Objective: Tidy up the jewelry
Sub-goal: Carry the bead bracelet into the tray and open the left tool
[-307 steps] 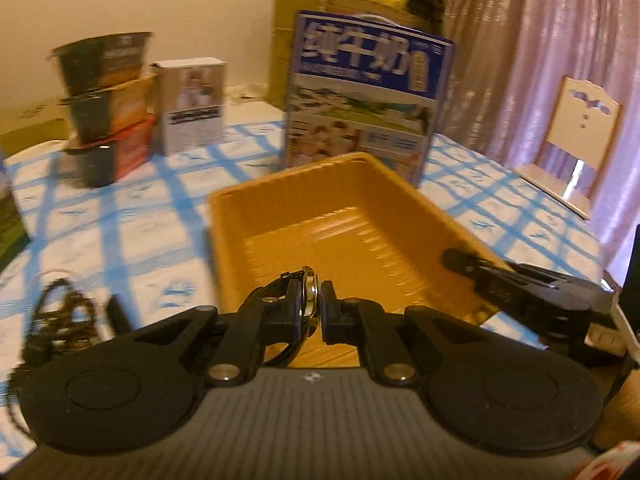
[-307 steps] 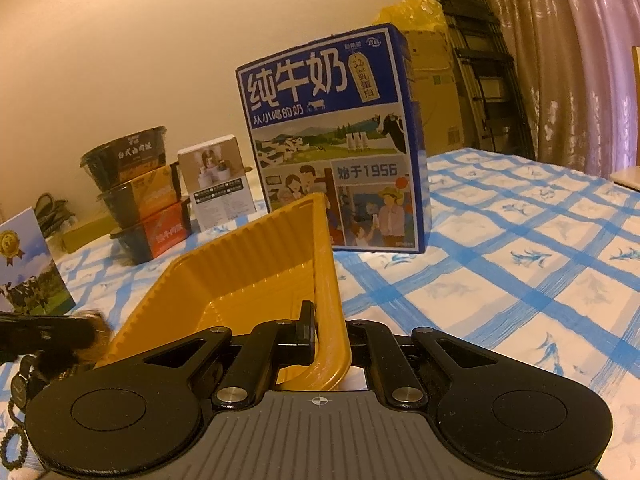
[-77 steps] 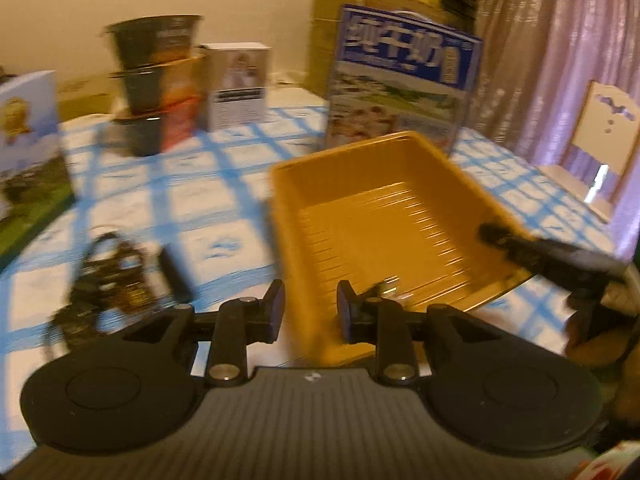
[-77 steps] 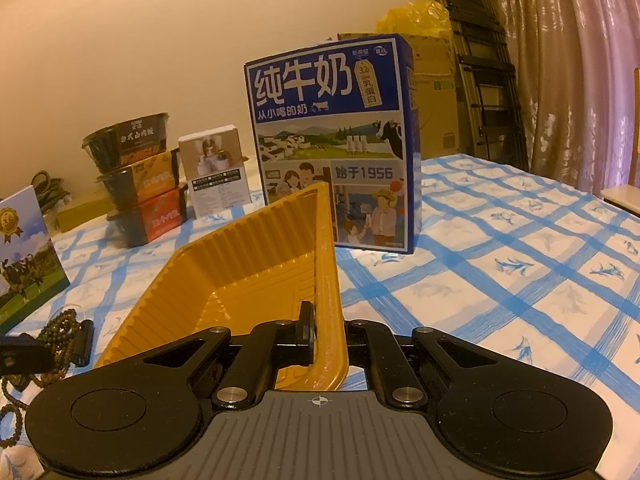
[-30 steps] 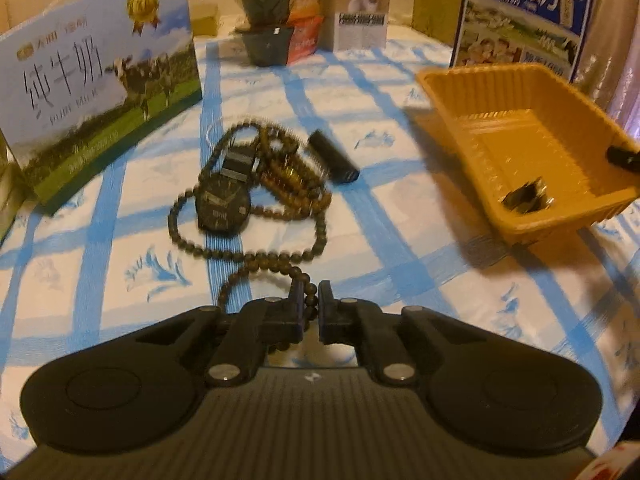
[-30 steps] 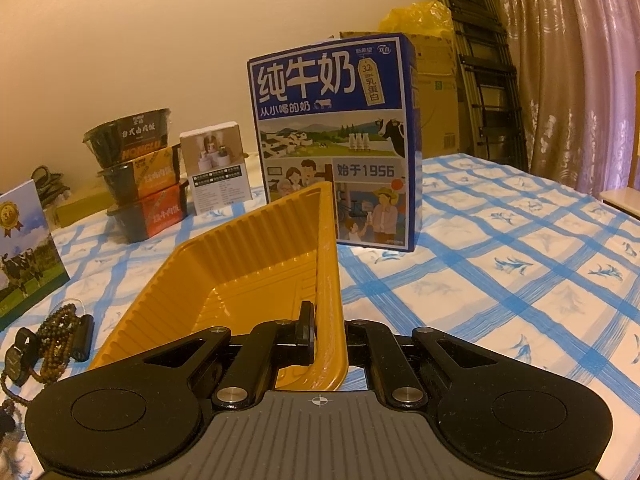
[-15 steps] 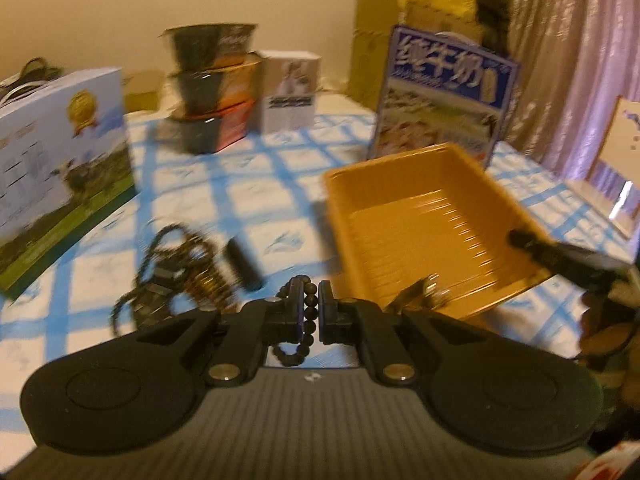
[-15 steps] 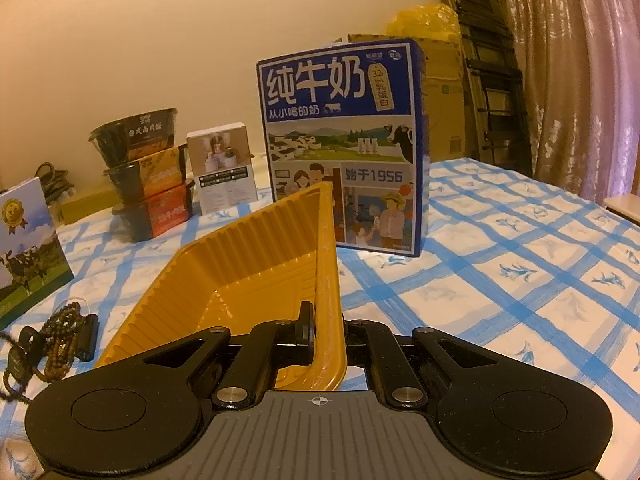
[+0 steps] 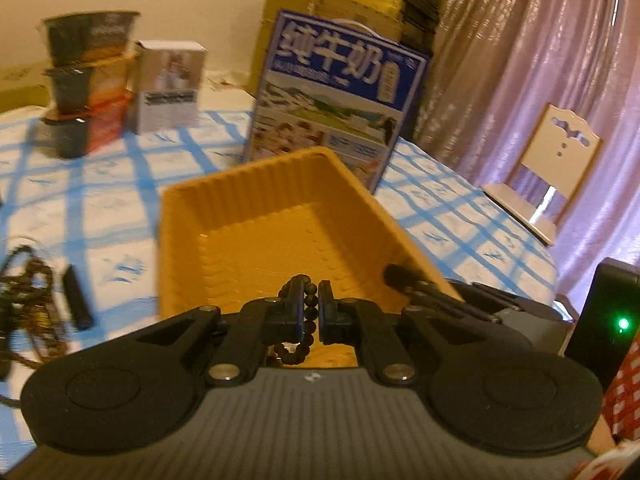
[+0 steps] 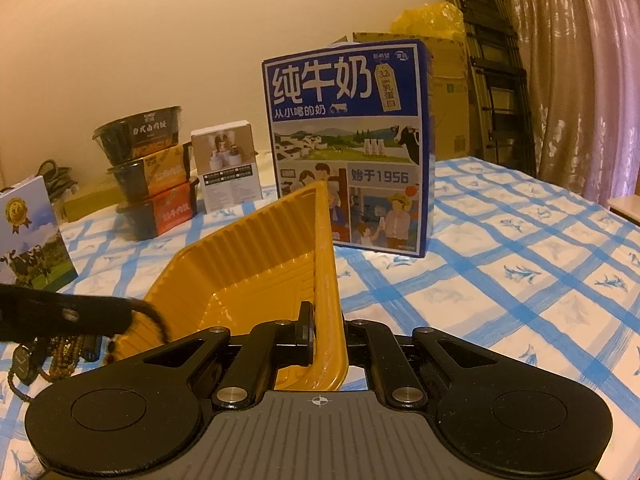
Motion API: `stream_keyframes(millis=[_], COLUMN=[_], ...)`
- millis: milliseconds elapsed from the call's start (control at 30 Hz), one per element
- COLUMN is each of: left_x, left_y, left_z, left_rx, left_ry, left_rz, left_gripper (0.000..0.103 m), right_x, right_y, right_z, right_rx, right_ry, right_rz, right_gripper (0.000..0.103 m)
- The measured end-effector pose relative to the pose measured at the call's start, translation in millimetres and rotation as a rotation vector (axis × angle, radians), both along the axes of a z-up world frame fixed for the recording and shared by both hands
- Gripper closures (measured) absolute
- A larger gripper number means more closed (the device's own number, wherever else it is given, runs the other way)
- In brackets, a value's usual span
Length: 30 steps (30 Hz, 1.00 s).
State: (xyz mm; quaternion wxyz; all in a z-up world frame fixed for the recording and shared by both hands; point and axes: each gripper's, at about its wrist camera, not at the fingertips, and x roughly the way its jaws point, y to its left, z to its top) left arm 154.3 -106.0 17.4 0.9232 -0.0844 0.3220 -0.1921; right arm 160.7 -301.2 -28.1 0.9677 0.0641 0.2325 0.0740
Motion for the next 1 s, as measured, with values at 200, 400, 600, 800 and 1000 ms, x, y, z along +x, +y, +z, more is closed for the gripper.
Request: stream_keyframes(millis=[200, 400, 600, 800, 1000], left_x=[11.2, 13.6, 5.0, -12.6, -28.9], left_y=[-13.6, -11.8, 4.4, 35.1, 72.3], left_z=[-16.2, -22.0, -7.7, 2.2, -1.8], left_rx=[0.002, -0.016, -0.037, -0.001, 0.067], left_ry=[0.040, 0.055, 0.015, -0.020, -0.012], left_rz=[-0.014, 0.003, 0.047, 0.131, 0.226], left_gripper=[0.097, 0.095, 0.077, 0.071, 0.069], right_x=[1.7, 0.9, 0.3, 0.3, 0.4], right_y=[-3.0, -4.6, -5.3, -5.3, -5.4], right_z=[-1.5, -2.4, -3.2, -3.2, -3.1], right_rx=[0.009, 0.013, 0.013, 0.013, 0.013], right_ry=[0.006, 0.007, 0.010, 0.010, 0.010], right_rz=[-0.003, -0.005, -0.007, -0.007, -0.007], right_gripper=[0.096, 0.097, 0.097, 0.097, 0.097])
